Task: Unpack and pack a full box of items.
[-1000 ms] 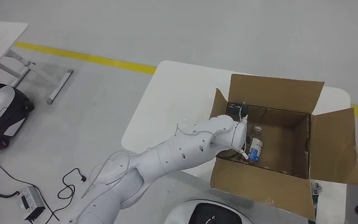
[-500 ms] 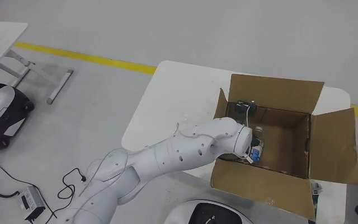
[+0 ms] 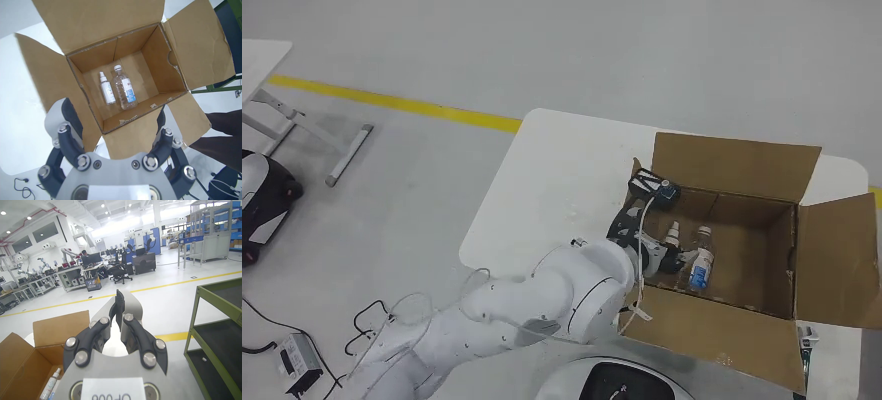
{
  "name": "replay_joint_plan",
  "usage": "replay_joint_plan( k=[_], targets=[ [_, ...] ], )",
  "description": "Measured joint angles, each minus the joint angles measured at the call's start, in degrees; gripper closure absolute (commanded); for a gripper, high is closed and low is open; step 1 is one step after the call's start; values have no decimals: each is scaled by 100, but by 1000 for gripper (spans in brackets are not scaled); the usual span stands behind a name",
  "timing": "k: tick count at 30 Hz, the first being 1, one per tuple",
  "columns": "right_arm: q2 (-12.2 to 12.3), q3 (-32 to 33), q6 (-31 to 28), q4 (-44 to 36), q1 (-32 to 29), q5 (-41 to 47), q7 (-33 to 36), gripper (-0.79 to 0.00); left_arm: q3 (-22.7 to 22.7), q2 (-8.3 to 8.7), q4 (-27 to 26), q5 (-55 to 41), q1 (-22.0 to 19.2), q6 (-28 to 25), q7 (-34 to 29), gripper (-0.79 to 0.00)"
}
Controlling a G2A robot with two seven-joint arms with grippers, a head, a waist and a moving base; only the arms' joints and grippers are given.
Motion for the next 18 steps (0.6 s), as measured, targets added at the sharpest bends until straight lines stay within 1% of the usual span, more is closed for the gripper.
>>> replay_joint_plan(
  k=[1, 3, 5, 7, 16, 18],
  targets=[
    [0, -19, -37, 12, 6, 22, -38, 0, -203, 54, -240, 206, 215, -58, -57, -785],
    [0, -26, -49, 17, 8, 31, -49, 0, -493, 113, -556, 429, 526, -120, -120, -785],
    [0, -25, -47, 17, 7, 30, -46, 0, -789, 146, -711, 510, 785, -162, -162, -785],
    [0, -24, -45, 17, 7, 29, -44, 0, -857, 148, -703, 506, 824, -166, -165, -785],
    [3, -34, -64, 23, 18, 3, -71, 0, -841, 146, -687, 495, 822, -171, -150, -785],
    [11, -13, -57, 19, 8, -159, -86, 0, -861, 147, -665, 478, 960, -256, 15, -785]
  ],
)
